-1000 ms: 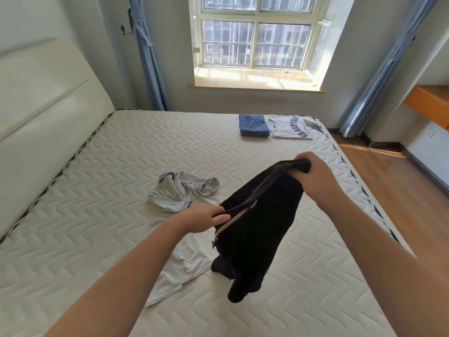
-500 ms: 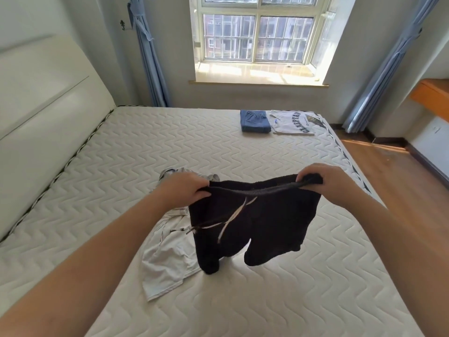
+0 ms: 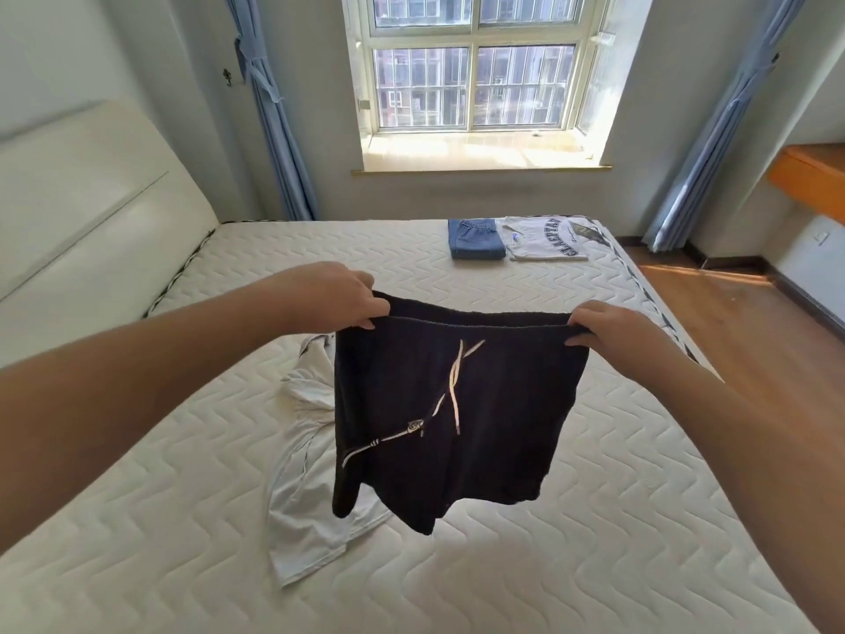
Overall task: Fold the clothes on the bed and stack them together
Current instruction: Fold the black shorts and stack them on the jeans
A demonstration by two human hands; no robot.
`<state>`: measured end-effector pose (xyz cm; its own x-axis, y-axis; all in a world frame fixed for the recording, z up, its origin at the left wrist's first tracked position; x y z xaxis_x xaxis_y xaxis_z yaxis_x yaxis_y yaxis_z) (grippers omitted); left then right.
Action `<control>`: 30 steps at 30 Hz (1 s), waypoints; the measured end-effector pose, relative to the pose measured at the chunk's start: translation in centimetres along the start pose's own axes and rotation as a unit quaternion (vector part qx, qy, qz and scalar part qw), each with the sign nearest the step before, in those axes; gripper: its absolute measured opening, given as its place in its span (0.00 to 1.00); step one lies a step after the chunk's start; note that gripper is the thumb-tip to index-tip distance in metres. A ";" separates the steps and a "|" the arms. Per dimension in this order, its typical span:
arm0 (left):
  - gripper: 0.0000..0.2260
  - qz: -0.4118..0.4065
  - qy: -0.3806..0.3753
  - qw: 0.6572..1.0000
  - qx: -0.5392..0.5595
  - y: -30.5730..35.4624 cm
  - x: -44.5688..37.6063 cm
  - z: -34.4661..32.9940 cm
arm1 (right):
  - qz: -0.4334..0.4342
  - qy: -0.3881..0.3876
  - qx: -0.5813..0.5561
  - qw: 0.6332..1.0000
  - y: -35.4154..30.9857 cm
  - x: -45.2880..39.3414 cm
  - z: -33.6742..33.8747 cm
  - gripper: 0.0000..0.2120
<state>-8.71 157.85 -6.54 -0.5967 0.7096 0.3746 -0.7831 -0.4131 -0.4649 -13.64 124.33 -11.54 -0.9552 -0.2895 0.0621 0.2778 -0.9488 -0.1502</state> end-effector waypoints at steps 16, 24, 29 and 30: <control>0.21 -0.011 0.088 0.988 0.128 -1.7 1.1 3.2 | -0.004 0.058 -0.058 0.997 1.4 0.1 3.6 0.07; 0.08 0.057 0.105 0.958 0.261 -2.7 0.9 1.3 | -0.004 0.082 -0.055 0.995 0.8 0.7 5.4 0.10; 0.07 0.097 0.087 0.944 0.303 -3.8 0.6 0.8 | -0.028 0.093 -0.120 0.988 1.2 0.6 6.4 0.16; 0.07 0.104 0.092 0.941 0.310 -4.0 0.7 0.7 | -0.029 0.086 -0.136 0.987 1.4 0.5 6.5 0.16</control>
<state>-6.08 159.62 -3.89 -0.7531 0.6393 0.1551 -0.6380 -0.7673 0.0646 -13.11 122.07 -5.31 -0.9783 -0.1880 -0.0875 0.2074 -0.8875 -0.4115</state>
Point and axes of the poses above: each hand's wrist, its own x-axis away from the middle knuckle, its own z-axis out of the back of the hand, y = z × x, the point moved 6 cm from there along -x, towards the middle knuckle, and after that the axes turned 15 degrees about -y, right-handed, at the moved point
